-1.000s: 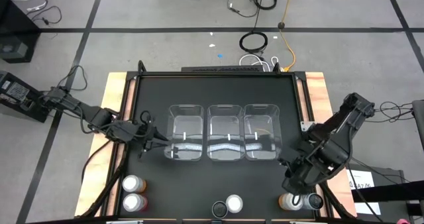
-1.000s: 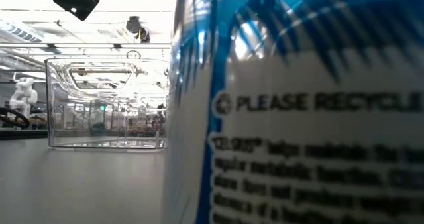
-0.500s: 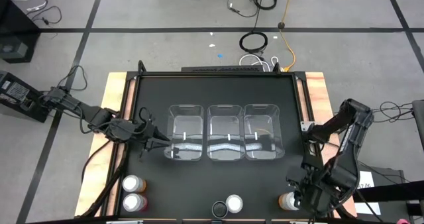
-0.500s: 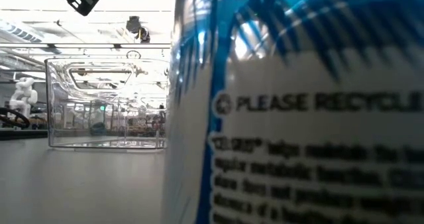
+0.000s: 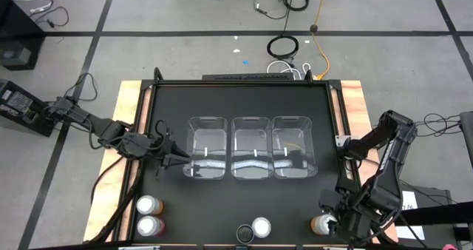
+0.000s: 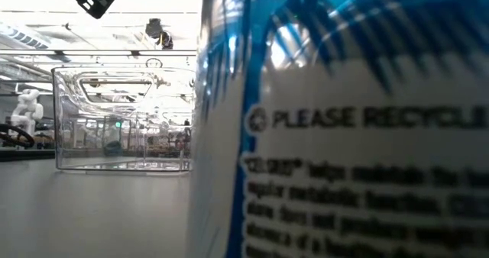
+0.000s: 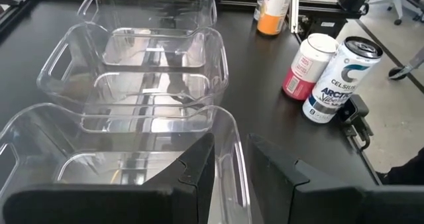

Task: Sort soda cans
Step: Put the right yellow white soda can into the middle transparent bin

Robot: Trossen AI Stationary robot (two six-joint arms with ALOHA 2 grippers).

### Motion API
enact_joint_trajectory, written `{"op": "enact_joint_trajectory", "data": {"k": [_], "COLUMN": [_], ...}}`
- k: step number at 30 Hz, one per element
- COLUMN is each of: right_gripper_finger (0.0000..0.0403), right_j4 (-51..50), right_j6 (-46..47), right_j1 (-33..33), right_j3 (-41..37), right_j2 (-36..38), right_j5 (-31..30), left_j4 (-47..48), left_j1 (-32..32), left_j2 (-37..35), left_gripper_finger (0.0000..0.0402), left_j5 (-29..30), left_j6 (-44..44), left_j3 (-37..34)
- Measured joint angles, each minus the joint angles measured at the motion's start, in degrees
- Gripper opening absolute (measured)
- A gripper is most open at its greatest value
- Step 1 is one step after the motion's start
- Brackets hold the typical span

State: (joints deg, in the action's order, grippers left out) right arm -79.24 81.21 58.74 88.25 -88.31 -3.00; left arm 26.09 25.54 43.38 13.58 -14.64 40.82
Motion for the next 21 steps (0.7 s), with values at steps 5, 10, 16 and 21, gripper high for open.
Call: {"op": "enact_joint_trajectory", "data": {"k": [5,10,16,21], "right_gripper_finger": [0.0356,0.0356,0.0357,0.0357], "right_j4": [1.98,6.76,7.12,7.13], "right_j6": [-3.86,-4.11,-5.93,-7.13], "right_j1": [0.0,-0.02,-0.02,-0.02], "right_j3": [0.0,0.0,0.0,0.0], "right_j2": [0.0,0.0,0.0,0.0], "right_j5": [-1.71,-3.05,-3.16,-8.57], "left_j4": [0.34,0.42,0.62,0.61], "left_j1": [0.0,0.0,0.0,0.0], "left_j2": [0.0,0.0,0.0,0.0], "left_gripper_finger": [0.0099,0.0099,0.0099,0.0099], "left_j5": [0.02,0.07,0.46,0.46], "left_j6": [0.45,1.75,2.04,2.02], "left_j3": [0.0,0.0,0.02,0.02]}}
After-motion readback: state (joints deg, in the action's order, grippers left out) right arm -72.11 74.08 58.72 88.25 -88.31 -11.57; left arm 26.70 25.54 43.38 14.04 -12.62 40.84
